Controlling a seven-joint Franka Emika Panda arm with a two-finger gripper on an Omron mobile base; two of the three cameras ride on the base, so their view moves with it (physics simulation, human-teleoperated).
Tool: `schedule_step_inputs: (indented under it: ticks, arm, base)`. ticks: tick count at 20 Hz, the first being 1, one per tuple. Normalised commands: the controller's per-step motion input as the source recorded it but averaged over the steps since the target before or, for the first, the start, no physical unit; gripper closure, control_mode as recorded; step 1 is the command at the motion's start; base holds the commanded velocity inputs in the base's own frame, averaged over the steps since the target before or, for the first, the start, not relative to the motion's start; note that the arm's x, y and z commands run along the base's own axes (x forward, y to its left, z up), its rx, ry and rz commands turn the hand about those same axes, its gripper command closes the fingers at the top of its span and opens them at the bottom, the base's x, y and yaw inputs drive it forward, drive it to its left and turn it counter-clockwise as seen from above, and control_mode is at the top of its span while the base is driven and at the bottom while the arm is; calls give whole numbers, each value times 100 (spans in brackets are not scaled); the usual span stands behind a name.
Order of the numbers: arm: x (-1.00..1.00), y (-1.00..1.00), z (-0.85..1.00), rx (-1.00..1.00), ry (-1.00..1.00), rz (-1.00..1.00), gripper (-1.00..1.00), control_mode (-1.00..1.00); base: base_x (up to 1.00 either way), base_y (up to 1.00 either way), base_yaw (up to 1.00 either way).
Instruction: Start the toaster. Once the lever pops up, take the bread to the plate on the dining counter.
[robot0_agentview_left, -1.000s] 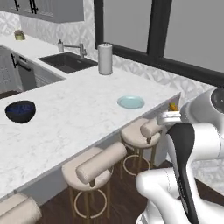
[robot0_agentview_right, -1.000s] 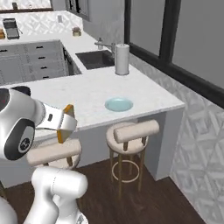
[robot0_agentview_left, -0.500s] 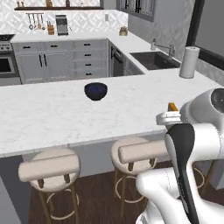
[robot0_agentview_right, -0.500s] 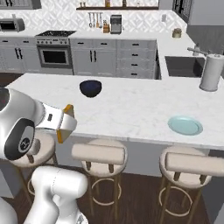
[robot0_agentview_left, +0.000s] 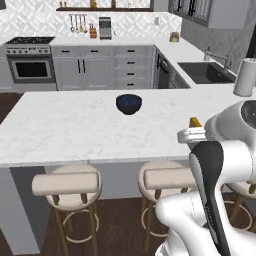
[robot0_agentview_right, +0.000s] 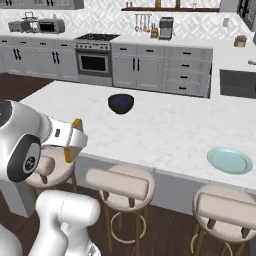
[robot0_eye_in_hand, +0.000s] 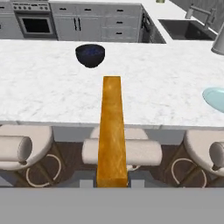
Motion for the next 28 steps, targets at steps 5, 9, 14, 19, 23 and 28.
schedule_step_inputs:
  ticks: [5, 9, 14, 19, 23, 28]
  arm:
    - [0, 0, 0, 0, 0, 0, 100, 100]
    - [0, 0, 0, 0, 0, 0, 100, 100]
    - [0, 0, 0, 0, 0, 0, 100, 100]
    - [0, 0, 0, 0, 0, 0, 100, 100]
    - [0, 0, 0, 0, 0, 0, 100, 100]
    - [0, 0, 0, 0, 0, 0, 100, 100]
  base:
    - [27, -56, -21]
    - [28, -65, -22]
    - [45, -72, -11]
    - [54, -65, -1]
    - [43, -60, -1]
    - [7, -45, -14]
